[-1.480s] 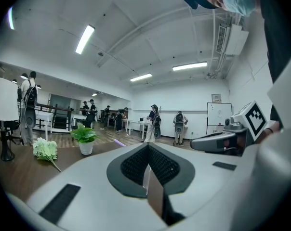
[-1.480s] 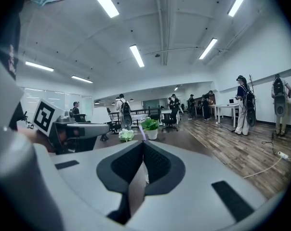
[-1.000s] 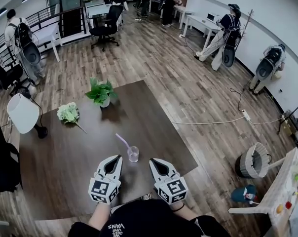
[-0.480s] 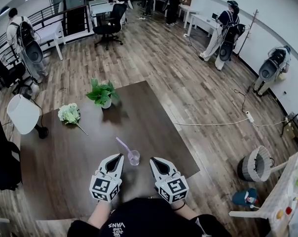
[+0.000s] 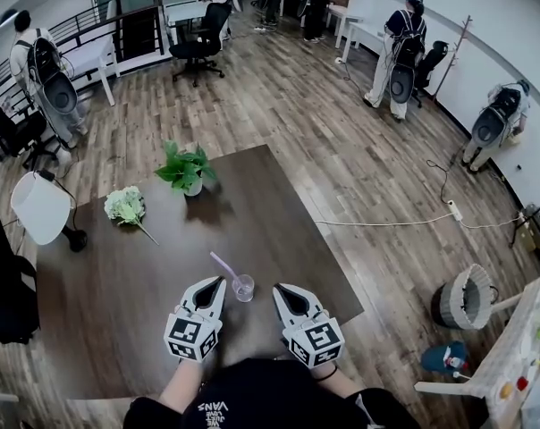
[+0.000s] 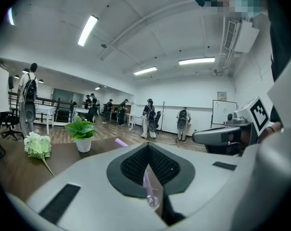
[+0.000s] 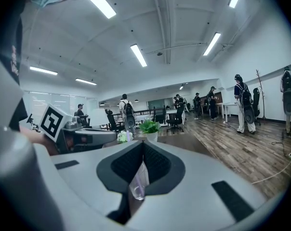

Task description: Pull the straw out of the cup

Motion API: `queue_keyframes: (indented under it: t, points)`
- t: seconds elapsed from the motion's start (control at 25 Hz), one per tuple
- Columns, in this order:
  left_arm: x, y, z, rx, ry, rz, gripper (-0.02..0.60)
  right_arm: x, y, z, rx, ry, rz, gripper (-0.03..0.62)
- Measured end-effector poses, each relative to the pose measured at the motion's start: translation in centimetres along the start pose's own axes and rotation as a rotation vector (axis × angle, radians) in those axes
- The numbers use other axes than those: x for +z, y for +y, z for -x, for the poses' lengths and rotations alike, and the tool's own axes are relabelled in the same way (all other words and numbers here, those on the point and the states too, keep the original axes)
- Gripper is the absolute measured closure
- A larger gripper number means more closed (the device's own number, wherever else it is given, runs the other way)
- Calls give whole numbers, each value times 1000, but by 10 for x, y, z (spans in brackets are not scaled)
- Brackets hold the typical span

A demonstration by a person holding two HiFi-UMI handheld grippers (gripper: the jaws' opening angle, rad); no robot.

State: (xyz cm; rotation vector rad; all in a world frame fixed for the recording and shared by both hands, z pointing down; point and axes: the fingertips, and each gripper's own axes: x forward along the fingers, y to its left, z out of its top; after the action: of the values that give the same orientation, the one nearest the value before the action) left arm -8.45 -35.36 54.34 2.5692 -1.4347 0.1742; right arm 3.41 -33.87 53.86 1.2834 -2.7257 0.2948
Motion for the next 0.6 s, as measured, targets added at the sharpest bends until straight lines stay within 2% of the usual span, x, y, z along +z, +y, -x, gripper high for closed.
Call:
queue_keyframes:
  t: [0.28, 0.6]
  points:
    - [-25, 2, -14, -6, 87, 46, 569, -7, -4, 1, -2, 17, -7, 577]
    - [-40, -1, -23, -30, 134, 78, 568, -9, -11, 1, -6, 22, -6, 577]
